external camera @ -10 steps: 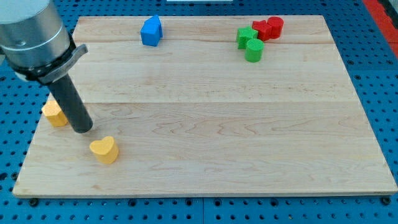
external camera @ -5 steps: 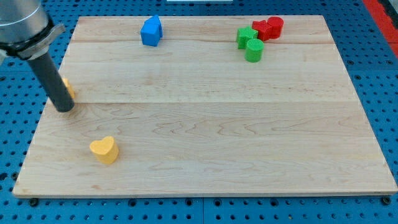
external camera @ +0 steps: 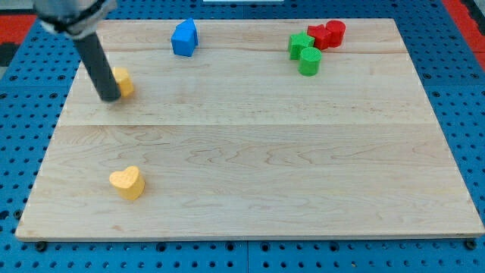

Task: Push yellow hexagon near blue blocks

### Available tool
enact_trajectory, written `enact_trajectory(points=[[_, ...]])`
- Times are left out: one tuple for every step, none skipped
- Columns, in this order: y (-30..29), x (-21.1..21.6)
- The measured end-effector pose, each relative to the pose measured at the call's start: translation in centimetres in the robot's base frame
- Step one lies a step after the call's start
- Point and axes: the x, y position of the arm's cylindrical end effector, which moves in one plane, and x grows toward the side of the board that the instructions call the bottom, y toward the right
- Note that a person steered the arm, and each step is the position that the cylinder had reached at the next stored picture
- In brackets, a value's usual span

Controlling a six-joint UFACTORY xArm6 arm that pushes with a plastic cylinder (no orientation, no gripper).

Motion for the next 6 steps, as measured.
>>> enact_trajectory(points=[[-0.9,-3.4],[-0.4,-4.1],[2.0,-4.9],[6.5,-5.9],[5.7,-6.9],[3.3,-2.9]])
